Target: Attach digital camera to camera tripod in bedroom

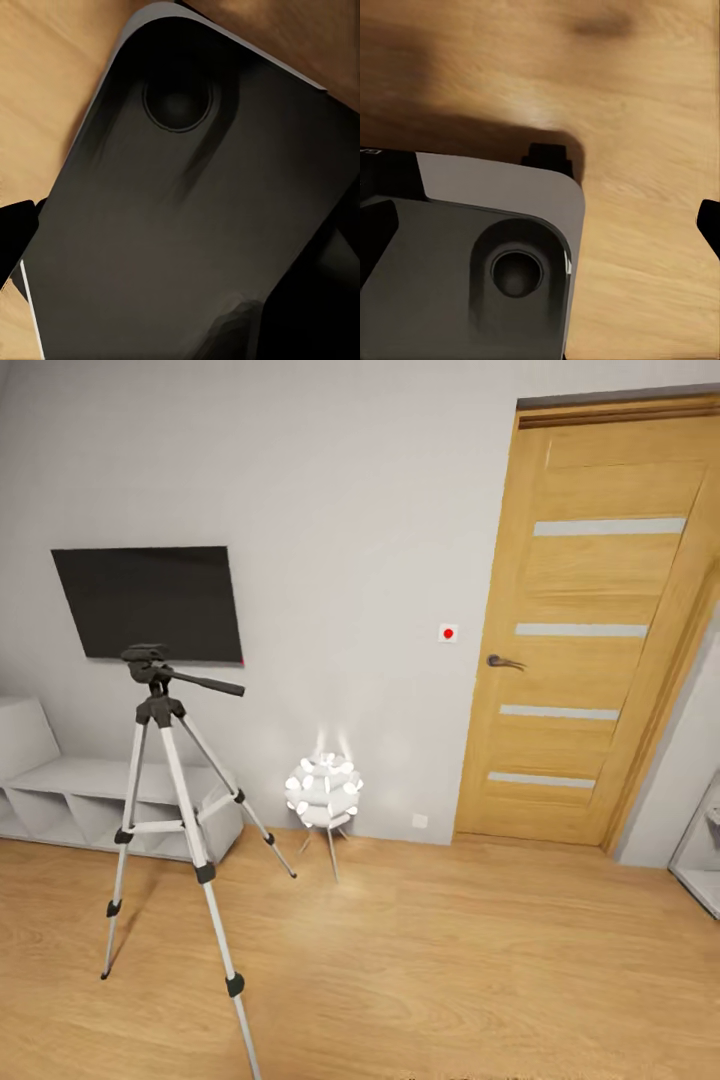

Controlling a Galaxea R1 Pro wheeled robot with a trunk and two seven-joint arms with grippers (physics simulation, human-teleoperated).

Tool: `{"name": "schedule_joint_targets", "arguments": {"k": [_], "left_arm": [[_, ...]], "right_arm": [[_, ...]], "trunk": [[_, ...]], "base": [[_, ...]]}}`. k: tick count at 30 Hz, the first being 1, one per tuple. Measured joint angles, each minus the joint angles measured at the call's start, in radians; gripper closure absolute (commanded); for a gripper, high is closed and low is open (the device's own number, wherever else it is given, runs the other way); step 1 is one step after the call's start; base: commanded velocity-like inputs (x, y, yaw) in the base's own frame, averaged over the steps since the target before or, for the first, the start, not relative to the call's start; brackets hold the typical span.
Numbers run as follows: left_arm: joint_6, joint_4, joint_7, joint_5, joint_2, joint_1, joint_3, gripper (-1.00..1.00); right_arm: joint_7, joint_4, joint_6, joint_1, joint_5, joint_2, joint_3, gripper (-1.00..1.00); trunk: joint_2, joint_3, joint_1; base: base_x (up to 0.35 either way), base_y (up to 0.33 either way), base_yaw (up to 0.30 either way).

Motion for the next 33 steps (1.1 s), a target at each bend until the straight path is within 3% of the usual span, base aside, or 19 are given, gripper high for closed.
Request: {"name": "schedule_joint_targets", "arguments": {"k": [33], "left_arm": [[-0.001, -0.016, 0.003, 0.0, 0.0, 0.0, 0.0, -1.0]], "right_arm": [[0.0, -0.001, -0.002, 0.0, 0.002, 0.0, -0.004, -1.0]], "trunk": [[0.0, 0.0, 0.0]], "base": [[0.0, 0.0, -0.3]]}}
